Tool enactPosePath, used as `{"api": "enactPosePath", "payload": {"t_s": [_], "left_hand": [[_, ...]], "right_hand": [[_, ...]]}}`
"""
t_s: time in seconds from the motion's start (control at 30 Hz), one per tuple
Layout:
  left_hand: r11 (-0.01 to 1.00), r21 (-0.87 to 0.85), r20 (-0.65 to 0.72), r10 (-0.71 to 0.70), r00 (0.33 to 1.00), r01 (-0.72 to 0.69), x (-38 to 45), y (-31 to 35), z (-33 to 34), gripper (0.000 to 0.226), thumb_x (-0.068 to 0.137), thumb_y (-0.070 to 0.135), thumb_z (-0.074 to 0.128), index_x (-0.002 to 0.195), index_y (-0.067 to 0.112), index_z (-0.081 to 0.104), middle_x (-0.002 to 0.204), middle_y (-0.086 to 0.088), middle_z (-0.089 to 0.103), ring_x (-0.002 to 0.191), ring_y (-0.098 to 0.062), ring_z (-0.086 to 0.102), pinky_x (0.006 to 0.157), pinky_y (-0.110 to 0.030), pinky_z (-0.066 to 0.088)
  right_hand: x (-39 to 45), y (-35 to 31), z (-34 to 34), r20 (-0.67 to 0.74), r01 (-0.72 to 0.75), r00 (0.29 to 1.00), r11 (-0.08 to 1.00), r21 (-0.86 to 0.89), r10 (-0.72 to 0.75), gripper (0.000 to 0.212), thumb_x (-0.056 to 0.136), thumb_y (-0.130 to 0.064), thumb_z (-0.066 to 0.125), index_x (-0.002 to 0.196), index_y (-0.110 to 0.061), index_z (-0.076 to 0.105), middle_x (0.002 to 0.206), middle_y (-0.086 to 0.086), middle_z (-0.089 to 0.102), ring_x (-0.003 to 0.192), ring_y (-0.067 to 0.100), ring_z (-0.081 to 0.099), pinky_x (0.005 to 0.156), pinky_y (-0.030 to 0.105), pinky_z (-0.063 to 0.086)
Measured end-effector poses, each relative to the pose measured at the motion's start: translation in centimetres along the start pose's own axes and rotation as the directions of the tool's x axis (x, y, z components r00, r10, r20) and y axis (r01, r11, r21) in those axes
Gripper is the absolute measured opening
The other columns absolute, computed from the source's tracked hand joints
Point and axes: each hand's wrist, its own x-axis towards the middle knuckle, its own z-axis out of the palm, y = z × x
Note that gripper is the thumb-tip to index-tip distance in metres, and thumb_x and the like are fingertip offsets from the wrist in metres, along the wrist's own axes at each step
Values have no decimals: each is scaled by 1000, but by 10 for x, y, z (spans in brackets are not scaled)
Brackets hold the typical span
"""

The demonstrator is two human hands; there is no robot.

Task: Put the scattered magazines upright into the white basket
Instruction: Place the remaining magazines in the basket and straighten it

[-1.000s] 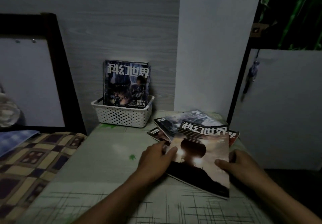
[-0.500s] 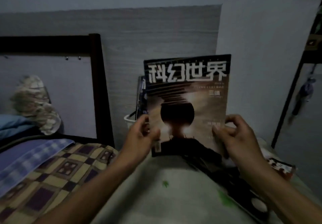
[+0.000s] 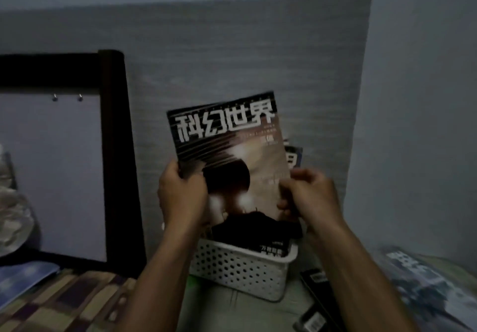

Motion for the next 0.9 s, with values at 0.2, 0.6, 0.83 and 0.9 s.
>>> {"api": "enactPosePath", "payload": {"t_s": [0.2, 0.6, 0.83, 0.9], "left_hand": [[999, -50, 200, 2, 980, 8, 25, -8, -13, 28, 90, 9, 60, 91, 35, 69, 85, 16, 74, 78, -1, 69, 64, -23, 55], [996, -8, 409, -78, 909, 89, 33, -56, -4, 93, 66, 50, 81, 143, 42, 29, 139, 3, 48, 122, -25, 53, 99, -52, 45], [981, 82, 535, -190, 823, 173, 52, -83, -4, 89, 31, 59, 93, 110, 51, 54, 114, 7, 67, 103, -19, 65, 92, -45, 53], [982, 110, 528, -186, 829, 151, 53, -85, -3, 84, 26, 60, 93, 97, 61, 49, 106, 15, 63, 97, -13, 63, 84, -36, 53]], "right_hand": [[0, -22, -19, 187, 83, 981, 980, -181, -49, 12, 79, 3, 72, 80, -6, 65, 60, 9, 70, 44, 18, 64, 43, 29, 54], [14, 18, -19, 75, 108, 993, 974, -201, -95, 96, 46, -61, 82, 124, -27, 38, 105, -10, 55, 90, 9, 59, 65, 24, 46], [36, 48, -14, 364, 181, 926, 962, -207, -96, 71, 52, -54, 87, 114, -28, 64, 100, -6, 76, 90, 12, 73, 74, 26, 61], [39, 48, -14, 374, 204, 921, 952, -229, -108, 73, 51, -59, 86, 115, -29, 65, 102, -5, 76, 92, 12, 72, 74, 25, 59]]}}
